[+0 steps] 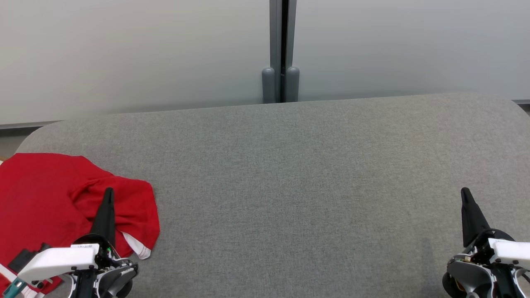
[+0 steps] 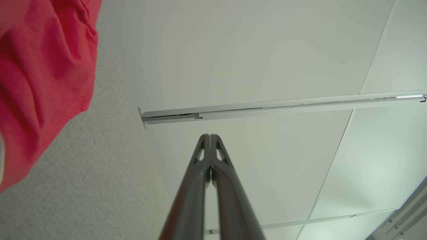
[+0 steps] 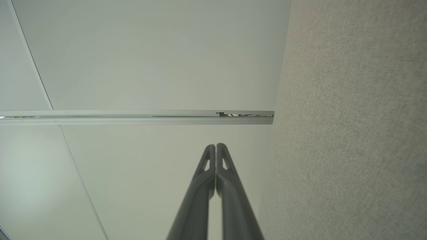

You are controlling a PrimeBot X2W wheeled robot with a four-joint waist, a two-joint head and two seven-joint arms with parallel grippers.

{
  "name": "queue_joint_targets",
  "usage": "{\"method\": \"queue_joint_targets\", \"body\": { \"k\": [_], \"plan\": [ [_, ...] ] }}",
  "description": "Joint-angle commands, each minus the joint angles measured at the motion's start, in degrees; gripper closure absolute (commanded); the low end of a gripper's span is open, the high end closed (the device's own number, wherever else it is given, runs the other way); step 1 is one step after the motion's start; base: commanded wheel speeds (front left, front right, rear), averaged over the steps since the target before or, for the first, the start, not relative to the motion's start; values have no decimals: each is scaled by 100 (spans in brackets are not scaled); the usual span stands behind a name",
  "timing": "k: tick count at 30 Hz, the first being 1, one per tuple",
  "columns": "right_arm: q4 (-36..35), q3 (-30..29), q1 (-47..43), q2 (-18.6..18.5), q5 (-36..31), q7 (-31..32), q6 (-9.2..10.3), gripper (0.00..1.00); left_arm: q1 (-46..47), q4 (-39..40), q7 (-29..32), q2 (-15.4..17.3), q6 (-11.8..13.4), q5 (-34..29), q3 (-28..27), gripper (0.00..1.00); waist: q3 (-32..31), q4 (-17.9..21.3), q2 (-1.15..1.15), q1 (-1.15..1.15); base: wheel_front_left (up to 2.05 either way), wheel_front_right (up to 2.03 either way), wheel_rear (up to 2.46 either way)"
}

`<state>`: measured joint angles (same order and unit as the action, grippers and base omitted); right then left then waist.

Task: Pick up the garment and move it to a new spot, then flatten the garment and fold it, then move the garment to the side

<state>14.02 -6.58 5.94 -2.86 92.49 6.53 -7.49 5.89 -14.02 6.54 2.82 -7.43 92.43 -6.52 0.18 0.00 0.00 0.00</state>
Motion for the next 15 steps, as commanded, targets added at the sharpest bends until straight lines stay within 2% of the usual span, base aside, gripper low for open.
{"method": "queue_joint_targets", "body": {
  "k": [1, 15],
  "plan": [
    [3, 4, 54, -7, -16, 15, 0, 100, 67, -4, 13, 15, -19, -6, -13, 100, 0, 0, 0, 0, 0, 0, 0],
    [3, 4, 54, -7, -16, 15, 0, 100, 67, -4, 13, 15, -19, -6, -13, 100, 0, 0, 0, 0, 0, 0, 0]
  ]
}}
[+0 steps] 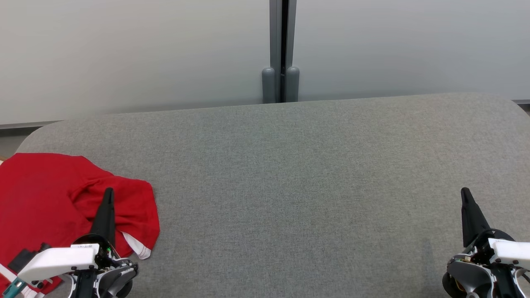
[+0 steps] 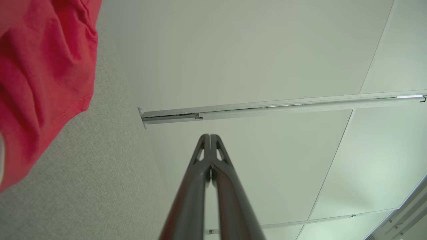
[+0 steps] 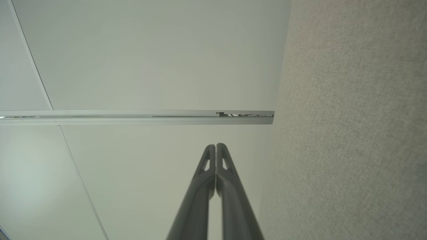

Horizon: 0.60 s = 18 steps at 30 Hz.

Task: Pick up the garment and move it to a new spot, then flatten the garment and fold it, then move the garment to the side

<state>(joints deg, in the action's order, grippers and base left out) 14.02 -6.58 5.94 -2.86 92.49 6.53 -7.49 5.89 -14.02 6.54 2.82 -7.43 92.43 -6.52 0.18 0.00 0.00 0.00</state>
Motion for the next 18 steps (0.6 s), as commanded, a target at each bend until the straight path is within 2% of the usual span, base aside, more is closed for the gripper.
{"method": "queue_joint_targets", "body": {
  "k": [1, 18],
  "plan": [
    [3, 4, 54, -7, -16, 15, 0, 100, 67, -4, 13, 15, -19, -6, -13, 100, 0, 0, 0, 0, 0, 0, 0],
    [3, 4, 54, -7, -16, 15, 0, 100, 67, -4, 13, 15, -19, -6, -13, 100, 0, 0, 0, 0, 0, 0, 0]
  ]
}}
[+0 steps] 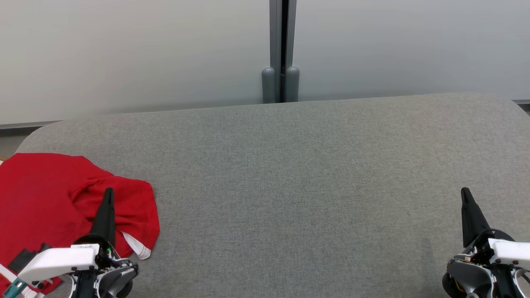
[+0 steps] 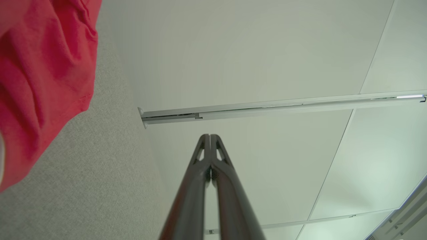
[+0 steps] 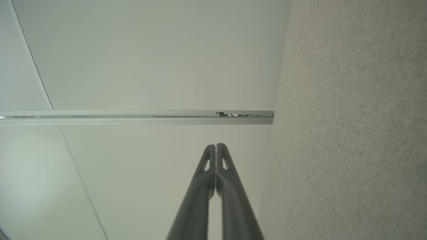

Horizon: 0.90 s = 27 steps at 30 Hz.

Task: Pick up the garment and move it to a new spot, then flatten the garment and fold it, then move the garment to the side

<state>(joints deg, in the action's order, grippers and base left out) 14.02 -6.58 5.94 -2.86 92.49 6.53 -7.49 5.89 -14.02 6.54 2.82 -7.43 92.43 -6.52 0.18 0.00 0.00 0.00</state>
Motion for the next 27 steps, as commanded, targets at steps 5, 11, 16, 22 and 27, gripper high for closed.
{"method": "queue_joint_targets", "body": {
  "k": [5, 11, 16, 22, 27],
  "plan": [
    [137, 6, -117, 37, -1, -6, 0, 0, -152, -141, -7, -49, 2, 1, 14, 0, 1, 0, 0, 0, 0, 0, 0],
    [42, 83, -135, 38, -114, -177, 0, 0, -186, -57, -178, -48, 2, -52, 46, 0, -1, 6, 0, 0, 0, 0, 0],
    [-16, 137, -125, 32, -354, -345, 0, 0, -210, 44, -346, -41, 1, -125, 82, 0, -3, 10, 0, 0, 0, 0, 0],
    [-107, 126, -89, 28, -896, -503, 0, 0, -218, 160, -502, -35, 0, -320, 101, 0, -4, 6, 0, 0, 0, 0, 0],
    [-254, 159, -49, 23, -1561, -628, 0, 0, -211, 295, -624, -30, -1, -551, 55, 0, -7, -2, 0, 0, 0, 0, 0]
  ]
}}
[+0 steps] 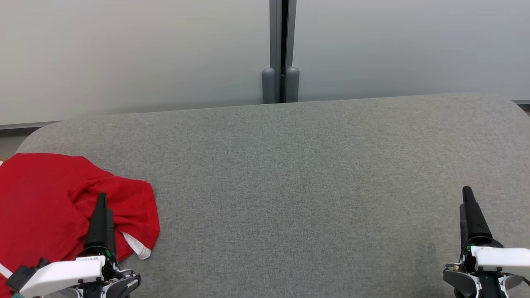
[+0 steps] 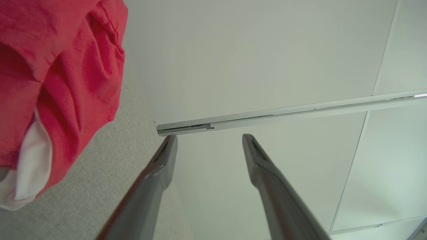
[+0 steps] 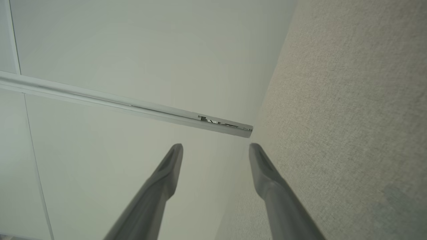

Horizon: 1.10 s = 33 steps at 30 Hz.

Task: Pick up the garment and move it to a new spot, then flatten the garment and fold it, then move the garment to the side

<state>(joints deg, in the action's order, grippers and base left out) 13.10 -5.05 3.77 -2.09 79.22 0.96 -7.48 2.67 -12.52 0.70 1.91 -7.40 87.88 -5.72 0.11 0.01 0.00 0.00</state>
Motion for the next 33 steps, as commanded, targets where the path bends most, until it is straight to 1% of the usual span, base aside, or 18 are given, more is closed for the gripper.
{"method": "queue_joint_targets", "body": {
  "k": [1, 8, 14, 15, 16, 23, 33],
  "plan": [
    [-202, 2, 175, -55, -384, -92, -1, 0, 113, 173, -64, 62, -4, -141, -13, 0, -1, -4, 0, 0, 0, 0, 0],
    [-601, 115, 209, -59, -1578, -252, -1, 0, 128, 464, -223, 66, -5, -722, -144, 0, 3, -16, 0, 0, 0, 0, 0],
    [-731, 267, 180, -63, -2469, -383, -1, 0, 73, 535, -350, 71, -6, -1234, 90, 0, -4, -18, 0, 0, 0, 0, 0],
    [-742, 286, 172, -63, -2589, -401, -1, 0, 67, 542, -372, 72, -6, -1385, 124, 0, -5, -18, 0, 0, 0, 0, 0],
    [-742, 286, 172, -63, -2589, -401, -1, 0, 67, 542, -372, 72, -6, -1385, 124, 0, -5, -18, 0, 0, 0, 0, 0],
    [-834, 442, 151, -68, -3409, -540, -2, 0, 40, 678, -508, 76, -6, -2525, 362, 0, 0, -10, 0, 0, 0, 0, 0],
    [-846, 680, 111, -73, -4538, -721, -2, 0, -27, 795, -691, 82, -7, -3889, 558, 0, -4, 17, 0, 0, 0, 0, 0]
  ]
}}
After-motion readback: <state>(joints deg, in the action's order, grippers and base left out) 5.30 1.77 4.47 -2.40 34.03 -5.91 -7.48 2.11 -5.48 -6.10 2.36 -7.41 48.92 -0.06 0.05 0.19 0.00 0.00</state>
